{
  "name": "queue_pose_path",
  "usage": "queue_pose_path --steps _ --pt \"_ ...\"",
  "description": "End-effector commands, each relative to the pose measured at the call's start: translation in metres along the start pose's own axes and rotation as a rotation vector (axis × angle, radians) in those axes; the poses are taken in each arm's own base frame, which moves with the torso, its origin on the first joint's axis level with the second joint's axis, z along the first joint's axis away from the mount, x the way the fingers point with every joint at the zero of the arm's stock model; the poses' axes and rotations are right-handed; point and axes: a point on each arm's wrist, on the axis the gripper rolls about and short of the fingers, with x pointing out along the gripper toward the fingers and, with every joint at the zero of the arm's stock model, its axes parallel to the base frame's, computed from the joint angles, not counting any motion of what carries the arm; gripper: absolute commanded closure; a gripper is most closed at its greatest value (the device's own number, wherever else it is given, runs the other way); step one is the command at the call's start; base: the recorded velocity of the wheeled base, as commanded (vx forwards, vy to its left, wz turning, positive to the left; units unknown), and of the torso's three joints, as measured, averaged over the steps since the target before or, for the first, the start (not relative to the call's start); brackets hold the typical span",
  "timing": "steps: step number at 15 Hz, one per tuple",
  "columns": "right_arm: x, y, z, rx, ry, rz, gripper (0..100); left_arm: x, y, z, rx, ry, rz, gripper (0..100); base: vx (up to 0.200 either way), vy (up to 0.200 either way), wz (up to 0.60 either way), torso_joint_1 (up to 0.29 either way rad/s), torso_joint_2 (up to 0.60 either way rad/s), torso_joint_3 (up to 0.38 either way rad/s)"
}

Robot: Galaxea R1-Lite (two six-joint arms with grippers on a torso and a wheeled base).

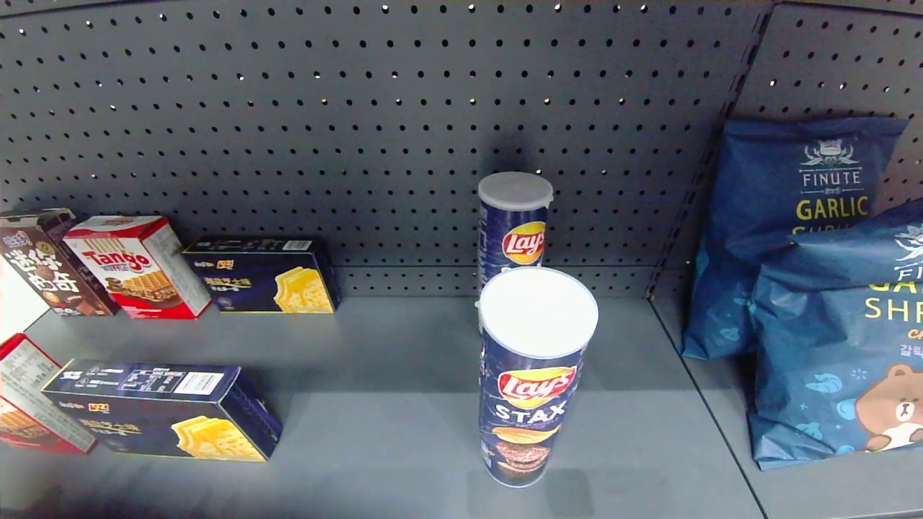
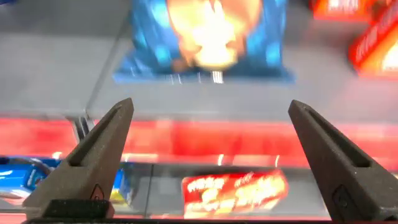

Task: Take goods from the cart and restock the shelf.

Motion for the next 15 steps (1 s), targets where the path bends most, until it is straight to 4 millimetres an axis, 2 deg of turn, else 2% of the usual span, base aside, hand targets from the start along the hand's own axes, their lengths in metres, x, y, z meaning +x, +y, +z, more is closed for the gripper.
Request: queue_pose_path --steps 1,9,11,12,13,15 --pt "-0.006 0.001 -0.017 0.041 -0.029 0.039 0 -0.011 0.000 -0.008 -0.007 -0.046 0.009 0 0.000 0.000 0.00 0.000 0.00 0.000" --pt "-0.008 0.001 -0.018 0.033 -0.039 0.060 0 -0.016 -0.005 -0.024 -0.002 -0.061 -0.072 0 0.000 0.000 0.00 0.000 0.00 0.000" --pt "-0.008 0.001 -0.018 0.033 -0.039 0.060 0 -0.020 -0.011 -0.044 0.021 -0.062 -0.109 0 0.000 0.000 0.00 0.000 0.00 0.000" --pt "-0.008 0.001 -0.018 0.033 -0.039 0.060 0 -0.028 -0.020 -0.088 0.006 -0.086 -0.095 0 0.000 0.000 0.00 0.000 0.00 0.000" --pt "-0.008 0.001 -0.018 0.033 -0.039 0.060 0 -0.022 -0.026 -0.108 0.005 -0.052 -0.115 0 0.000 0.000 0.00 0.000 0.00 0.000" --pt "-0.008 0.001 -0.018 0.033 -0.039 0.060 0 -0.020 -0.026 -0.105 -0.008 -0.056 -0.103 0 0.000 0.000 0.00 0.000 0.00 0.000"
